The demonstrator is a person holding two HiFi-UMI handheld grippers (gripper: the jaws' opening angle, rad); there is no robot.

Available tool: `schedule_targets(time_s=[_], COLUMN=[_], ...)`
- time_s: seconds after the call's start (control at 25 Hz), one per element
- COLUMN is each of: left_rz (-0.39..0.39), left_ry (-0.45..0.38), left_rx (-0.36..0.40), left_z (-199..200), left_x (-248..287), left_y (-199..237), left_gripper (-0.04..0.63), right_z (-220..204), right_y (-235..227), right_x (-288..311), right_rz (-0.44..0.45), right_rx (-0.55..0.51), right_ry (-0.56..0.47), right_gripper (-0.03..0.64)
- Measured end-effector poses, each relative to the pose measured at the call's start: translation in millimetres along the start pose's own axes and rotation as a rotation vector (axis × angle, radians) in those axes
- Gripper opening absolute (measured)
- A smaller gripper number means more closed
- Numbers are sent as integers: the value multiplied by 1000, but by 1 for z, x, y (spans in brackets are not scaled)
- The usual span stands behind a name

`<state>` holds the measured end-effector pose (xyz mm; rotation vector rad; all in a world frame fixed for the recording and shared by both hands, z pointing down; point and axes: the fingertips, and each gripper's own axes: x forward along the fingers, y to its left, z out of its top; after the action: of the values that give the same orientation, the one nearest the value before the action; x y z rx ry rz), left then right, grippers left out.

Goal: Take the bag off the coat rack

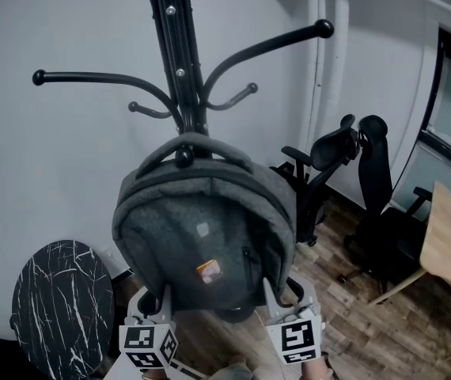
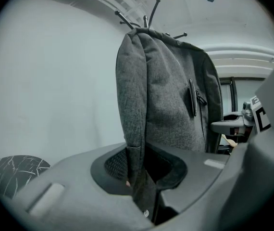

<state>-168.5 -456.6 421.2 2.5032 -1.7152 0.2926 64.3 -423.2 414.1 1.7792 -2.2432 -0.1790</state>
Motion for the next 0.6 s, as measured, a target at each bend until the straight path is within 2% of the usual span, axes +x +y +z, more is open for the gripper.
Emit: schedule_targets(time_s=[0.6], left_rz=[24], left_ry=[-34], left_rx=[8], left_z=[4], left_x=[-49], left_y=[-11], left_gripper=[72], right_z=[12], right_y=[12], right_x=[-43], right_rz=[14], right_rx=[-22], right_ry=[-31], right_gripper=[97])
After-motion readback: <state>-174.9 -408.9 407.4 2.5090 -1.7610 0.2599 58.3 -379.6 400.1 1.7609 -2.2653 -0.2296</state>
